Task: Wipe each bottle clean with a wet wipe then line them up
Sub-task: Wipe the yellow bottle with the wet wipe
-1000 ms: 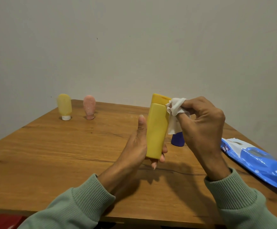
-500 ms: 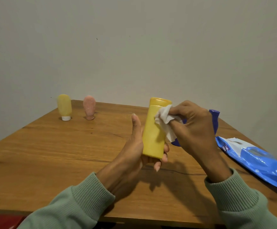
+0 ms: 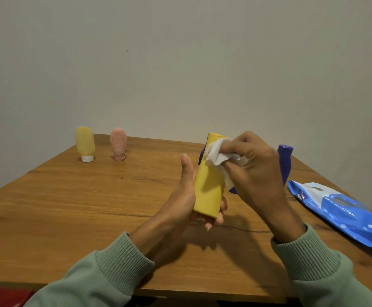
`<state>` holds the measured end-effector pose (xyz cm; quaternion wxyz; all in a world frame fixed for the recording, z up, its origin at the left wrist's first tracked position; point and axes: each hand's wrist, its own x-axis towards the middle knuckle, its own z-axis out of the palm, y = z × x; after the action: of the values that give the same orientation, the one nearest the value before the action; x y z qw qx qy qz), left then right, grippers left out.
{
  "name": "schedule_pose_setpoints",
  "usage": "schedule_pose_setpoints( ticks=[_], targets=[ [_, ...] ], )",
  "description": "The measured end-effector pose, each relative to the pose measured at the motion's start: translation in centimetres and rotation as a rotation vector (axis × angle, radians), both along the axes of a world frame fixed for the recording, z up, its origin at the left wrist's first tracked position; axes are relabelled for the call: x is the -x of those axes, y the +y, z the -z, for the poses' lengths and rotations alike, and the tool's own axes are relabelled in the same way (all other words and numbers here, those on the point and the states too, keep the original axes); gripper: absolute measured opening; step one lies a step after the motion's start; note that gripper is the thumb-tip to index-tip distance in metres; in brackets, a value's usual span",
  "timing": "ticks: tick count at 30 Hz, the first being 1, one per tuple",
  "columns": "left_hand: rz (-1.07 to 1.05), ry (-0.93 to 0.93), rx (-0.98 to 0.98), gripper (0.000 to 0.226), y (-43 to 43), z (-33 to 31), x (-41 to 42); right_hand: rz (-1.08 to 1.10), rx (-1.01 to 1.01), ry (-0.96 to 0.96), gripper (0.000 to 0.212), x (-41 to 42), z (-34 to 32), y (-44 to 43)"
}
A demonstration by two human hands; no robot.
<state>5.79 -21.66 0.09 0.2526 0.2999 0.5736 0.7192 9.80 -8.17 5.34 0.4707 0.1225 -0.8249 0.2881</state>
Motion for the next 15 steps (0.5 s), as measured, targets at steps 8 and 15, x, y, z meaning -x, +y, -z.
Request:
schedule_pose_setpoints(
  ticks=[8, 15],
  targets=[
    [-0.054, 0.013, -0.034, 0.089, 0.0, -0.3, 0.1, -0.1, -0.181, -0.163, 0.019, -0.5, -0.1, -0.8],
    [-0.034, 0.112, 0.116, 0.082, -0.1, -0.3, -0.4, 0.129, 0.023, 0.088, 0.016, 0.5, 0.3, 0.8]
  ],
)
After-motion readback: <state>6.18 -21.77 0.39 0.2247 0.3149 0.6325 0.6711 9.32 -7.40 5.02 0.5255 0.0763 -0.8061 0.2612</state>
